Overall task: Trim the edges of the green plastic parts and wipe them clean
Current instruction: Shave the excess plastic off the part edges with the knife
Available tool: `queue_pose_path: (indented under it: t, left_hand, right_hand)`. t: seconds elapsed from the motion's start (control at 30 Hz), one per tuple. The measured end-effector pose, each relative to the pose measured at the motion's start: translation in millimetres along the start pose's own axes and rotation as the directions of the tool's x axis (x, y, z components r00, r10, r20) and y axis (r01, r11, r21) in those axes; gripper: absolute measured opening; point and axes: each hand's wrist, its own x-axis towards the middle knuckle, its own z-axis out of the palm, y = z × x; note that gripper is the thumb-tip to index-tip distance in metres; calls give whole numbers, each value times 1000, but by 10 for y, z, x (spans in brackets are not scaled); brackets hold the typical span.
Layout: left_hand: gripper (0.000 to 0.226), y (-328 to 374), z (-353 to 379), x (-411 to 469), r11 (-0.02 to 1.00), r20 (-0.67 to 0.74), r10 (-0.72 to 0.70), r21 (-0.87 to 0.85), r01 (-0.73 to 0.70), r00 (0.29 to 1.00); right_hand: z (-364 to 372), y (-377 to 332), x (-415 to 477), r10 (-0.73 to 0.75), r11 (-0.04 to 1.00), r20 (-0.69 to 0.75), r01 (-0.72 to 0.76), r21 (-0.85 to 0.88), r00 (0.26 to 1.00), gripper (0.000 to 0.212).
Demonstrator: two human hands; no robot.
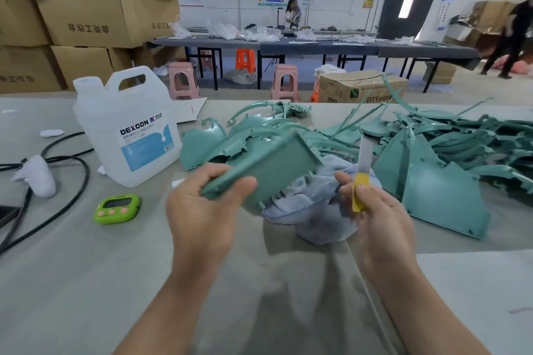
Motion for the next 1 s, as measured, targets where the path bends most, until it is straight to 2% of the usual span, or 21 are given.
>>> queue_pose_path:
  t: [0.07,0.17,0.23,0.3,0.33,0.37,0.43,0.53,0.57,0.6,0.63,0.7,0.73,0.8,0.87,1.0]
  left_hand:
    - [9,75,-102,126,979,-160,-93,-196,61,983]
    - [11,106,-271,315,906,-331,-267,-407,118,905]
    - [17,58,-375,398,818,-353,-419,-547,179,837]
    - [18,37,-419,426,680,-286,-579,-685,260,763]
    - [16,42,-428,431,649,-269,-614,-708,280,743]
    - [14,49,-436,440,660,-281,-619,-692,291,733]
    - [17,85,-520,488,730,-324,-552,-632,258,769]
    - [44,224,-700,583,872,-408,-355,-468,141,841]
    - [38,253,-709,580,907,-432,-274,-413,82,859]
    - [22,290,-675,550,937,-434,-175,-349,14,884]
    - [18,323,-594,491,968,-406,-63,-249,-44,912]
    - [19,296,-404,342,994,-233,101,-23,-109,967]
    - [16,223,-312,247,972,-114,215,124,-201,970]
    - [17,-8,-154,38,799,119,432,409,-441,894]
    - [27,-170,0,-155,722,215,445,488,-491,869]
    - [29,-264,154,-384,746,259,251,562,-357,932]
  right_hand:
    - [-29,12,-25,15,999,16,-14,-34,1000,35]
    - [-13,62,-56,4,992,57,3,-125,998,37]
    - [3,89,-71,-16,983,78,30,-180,997,36]
    - [7,105,-86,-27,973,98,49,-225,995,36]
    - [8,113,-98,-26,968,112,53,-245,993,36]
    - [11,120,-112,-25,961,131,60,-269,991,36]
    - [23,130,-140,-36,945,175,90,-314,984,39]
    - [33,137,-164,-63,931,187,126,-344,980,38]
    - [38,144,-167,-71,929,183,132,-346,980,36]
    - [42,157,-172,-77,927,181,137,-349,980,36]
    - [47,175,-175,-83,925,179,142,-351,980,36]
    - [56,217,-174,-105,928,169,158,-339,980,39]
    - [57,231,-170,-115,930,162,164,-329,980,40]
    - [58,240,-161,-129,929,158,175,-326,979,41]
    - [53,240,-166,-139,920,165,189,-345,976,41]
    - [66,249,-193,-159,905,179,216,-366,971,34]
